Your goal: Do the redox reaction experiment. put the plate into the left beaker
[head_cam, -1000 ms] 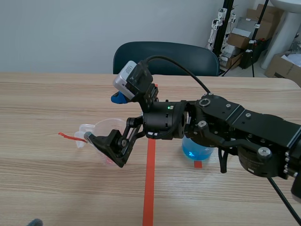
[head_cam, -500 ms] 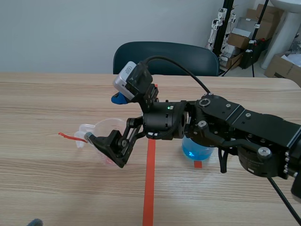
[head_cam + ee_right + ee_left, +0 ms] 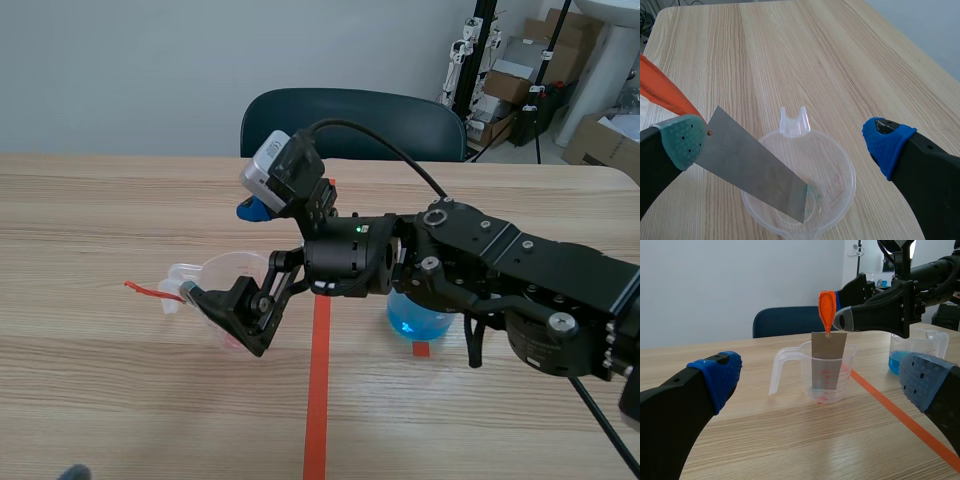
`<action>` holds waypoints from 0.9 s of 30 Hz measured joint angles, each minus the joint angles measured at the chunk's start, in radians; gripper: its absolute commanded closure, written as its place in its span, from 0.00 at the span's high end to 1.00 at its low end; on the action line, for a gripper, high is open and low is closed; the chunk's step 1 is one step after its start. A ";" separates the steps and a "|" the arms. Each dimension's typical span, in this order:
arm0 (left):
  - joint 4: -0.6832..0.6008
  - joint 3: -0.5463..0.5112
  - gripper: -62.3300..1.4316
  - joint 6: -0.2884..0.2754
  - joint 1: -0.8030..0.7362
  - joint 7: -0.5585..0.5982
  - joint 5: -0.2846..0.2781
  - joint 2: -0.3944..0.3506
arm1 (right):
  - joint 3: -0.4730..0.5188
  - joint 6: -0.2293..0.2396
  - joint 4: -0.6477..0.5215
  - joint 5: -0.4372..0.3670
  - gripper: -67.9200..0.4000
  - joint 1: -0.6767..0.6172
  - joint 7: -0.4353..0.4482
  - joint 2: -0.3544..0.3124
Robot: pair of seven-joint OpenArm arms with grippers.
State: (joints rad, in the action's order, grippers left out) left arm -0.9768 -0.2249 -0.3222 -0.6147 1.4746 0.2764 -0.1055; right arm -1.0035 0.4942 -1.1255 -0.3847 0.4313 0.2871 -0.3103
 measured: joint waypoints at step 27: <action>0.000 0.000 1.00 0.000 0.000 0.000 0.000 0.000 | 0.000 -0.005 0.000 0.000 1.00 -0.037 0.004 0.000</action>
